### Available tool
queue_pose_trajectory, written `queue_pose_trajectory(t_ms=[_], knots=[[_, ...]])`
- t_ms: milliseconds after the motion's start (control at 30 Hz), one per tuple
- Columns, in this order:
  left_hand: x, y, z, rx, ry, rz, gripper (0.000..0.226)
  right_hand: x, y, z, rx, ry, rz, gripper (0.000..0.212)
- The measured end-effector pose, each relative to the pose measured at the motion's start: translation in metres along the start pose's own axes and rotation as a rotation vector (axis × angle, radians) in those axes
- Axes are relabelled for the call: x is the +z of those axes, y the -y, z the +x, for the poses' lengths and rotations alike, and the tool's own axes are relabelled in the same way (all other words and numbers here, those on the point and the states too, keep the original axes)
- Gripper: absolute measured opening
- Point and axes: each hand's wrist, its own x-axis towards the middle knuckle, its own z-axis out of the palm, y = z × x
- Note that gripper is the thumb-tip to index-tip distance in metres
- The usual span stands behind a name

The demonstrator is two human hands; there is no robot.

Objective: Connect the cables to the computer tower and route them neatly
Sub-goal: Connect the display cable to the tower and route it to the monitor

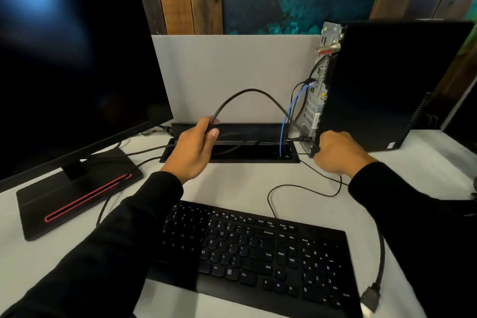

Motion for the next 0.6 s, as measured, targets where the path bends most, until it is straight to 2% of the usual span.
queue_pose_trajectory(t_ms=[67, 100, 200, 233, 333, 367, 467, 533, 600], knots=[[-0.013, 0.0, 0.004, 0.035, -0.052, 0.007, 0.03, 0.008, 0.003, 0.002, -0.034, 0.056, -0.015, 0.035], [-0.02, 0.0, 0.006, 0.039, -0.069, -0.004, 0.029, 0.011, 0.007, 0.003, -0.056, 0.085, -0.04, 0.036], [-0.034, -0.003, 0.012, 0.009, -0.132, -0.064, 0.028, 0.014, 0.023, 0.008, -0.151, 0.108, -0.035, 0.008], [-0.038, -0.004, 0.014, -0.014, -0.172, -0.075, 0.03, 0.013, 0.03, 0.01, -0.196, 0.085, 0.026, 0.009], [-0.046, 0.001, 0.021, -0.14, -0.271, -0.127, 0.039, 0.005, 0.051, 0.015, -0.238, -0.032, 0.364, 0.027], [-0.047, 0.002, 0.024, -0.186, -0.284, -0.149, 0.043, 0.002, 0.057, 0.017, -0.215, -0.025, 0.52, 0.027], [-0.048, 0.006, 0.032, -0.27, -0.291, -0.239, 0.044, -0.015, 0.079, 0.02, -0.127, 0.08, 1.015, 0.01], [-0.05, 0.004, 0.038, -0.268, -0.278, -0.284, 0.04, -0.029, 0.093, 0.022, -0.13, 0.03, 1.139, 0.009], [-0.052, 0.005, 0.045, -0.258, -0.227, -0.286, 0.035, -0.04, 0.106, 0.022, -0.159, -0.048, 1.101, 0.015]])
